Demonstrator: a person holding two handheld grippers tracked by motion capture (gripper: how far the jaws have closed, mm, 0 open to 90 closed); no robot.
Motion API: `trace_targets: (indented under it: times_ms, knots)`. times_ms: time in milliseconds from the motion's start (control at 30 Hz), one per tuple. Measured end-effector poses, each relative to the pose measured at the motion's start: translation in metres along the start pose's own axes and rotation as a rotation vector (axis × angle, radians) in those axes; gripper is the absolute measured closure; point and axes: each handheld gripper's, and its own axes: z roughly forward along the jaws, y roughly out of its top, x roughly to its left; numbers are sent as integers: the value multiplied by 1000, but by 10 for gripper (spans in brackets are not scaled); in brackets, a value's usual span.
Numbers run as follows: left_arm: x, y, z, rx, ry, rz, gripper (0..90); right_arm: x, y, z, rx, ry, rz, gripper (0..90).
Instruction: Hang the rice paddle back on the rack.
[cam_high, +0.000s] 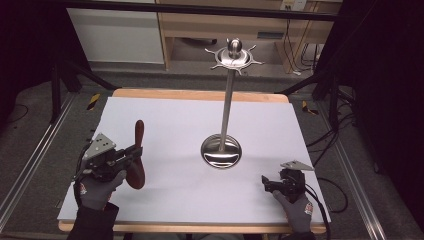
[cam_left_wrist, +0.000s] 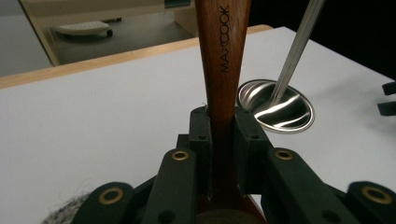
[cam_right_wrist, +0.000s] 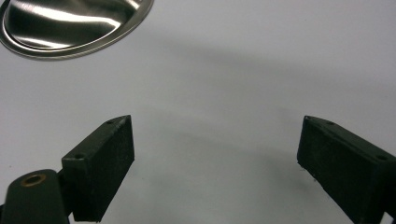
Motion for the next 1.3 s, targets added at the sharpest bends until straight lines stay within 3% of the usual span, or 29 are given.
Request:
trace_targets:
  times_ms: [400,867,1300]
  knots:
    - [-3,19,0,-50,-26,6,787,0,0,1,1,-9,-4,114]
    - [-30,58,3,-114,-83,56,786,0,0,0,1,-4,10,113]
    - [-41,74,10,-135,-107,64,787,0,1,1,-2,-2,17,113]
